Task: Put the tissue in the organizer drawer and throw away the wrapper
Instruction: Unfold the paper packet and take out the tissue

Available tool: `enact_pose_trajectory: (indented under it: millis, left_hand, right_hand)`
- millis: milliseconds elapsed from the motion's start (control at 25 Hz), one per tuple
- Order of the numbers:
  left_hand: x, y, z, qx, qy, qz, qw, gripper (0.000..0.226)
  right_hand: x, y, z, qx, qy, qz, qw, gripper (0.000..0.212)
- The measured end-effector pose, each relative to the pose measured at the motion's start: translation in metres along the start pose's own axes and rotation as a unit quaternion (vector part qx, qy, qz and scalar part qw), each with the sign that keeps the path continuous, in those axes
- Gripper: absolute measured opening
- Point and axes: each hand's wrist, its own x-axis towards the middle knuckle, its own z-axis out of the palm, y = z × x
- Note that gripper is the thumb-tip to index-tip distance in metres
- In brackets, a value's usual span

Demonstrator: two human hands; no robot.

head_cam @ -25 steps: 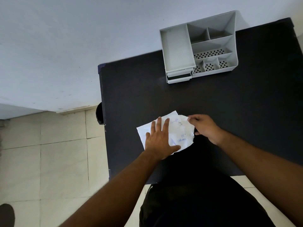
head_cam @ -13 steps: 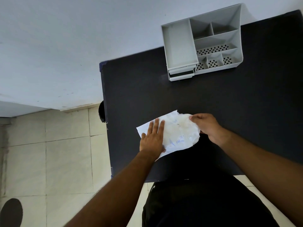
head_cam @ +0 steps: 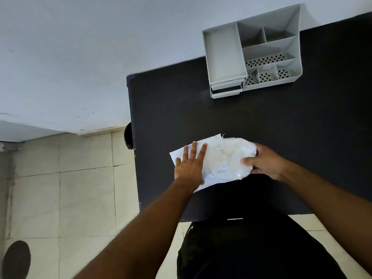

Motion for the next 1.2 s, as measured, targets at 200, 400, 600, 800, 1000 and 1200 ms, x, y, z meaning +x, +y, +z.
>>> enact_pose_trajectory:
  millis: [200, 400, 600, 800, 1000, 1200]
  left_hand:
    - [0.004, -0.007, -0.004, 0.027, -0.001, -0.003, 1.000, 0.138]
    - [0.007, -0.011, -0.012, 0.044, -0.010, -0.026, 0.999, 0.139]
    - [0.007, -0.017, -0.016, 0.059, -0.011, -0.029, 0.998, 0.139]
    - [0.007, -0.019, -0.017, 0.074, -0.010, -0.030, 0.997, 0.139]
    - [0.007, -0.018, -0.016, 0.077, -0.010, -0.032, 0.996, 0.139]
    - [0.007, -0.017, -0.018, 0.076, -0.018, -0.042, 0.996, 0.139]
  right_hand:
    - [-0.001, 0.005, 0.005, -0.004, 0.126, -0.058, 0.990, 0.044]
    - [-0.008, 0.001, 0.004, -0.022, 0.070, -0.066, 0.995, 0.036]
    - [-0.012, 0.004, 0.010, -0.046, 0.087, -0.054, 0.994, 0.026]
    - [-0.021, 0.001, 0.007, -0.020, 0.140, -0.048, 0.989, 0.017]
    - [-0.028, -0.004, 0.006, -0.037, 0.130, -0.078, 0.988, 0.018]
    - [-0.029, -0.007, 0.000, 0.042, 0.187, -0.086, 0.978, 0.019]
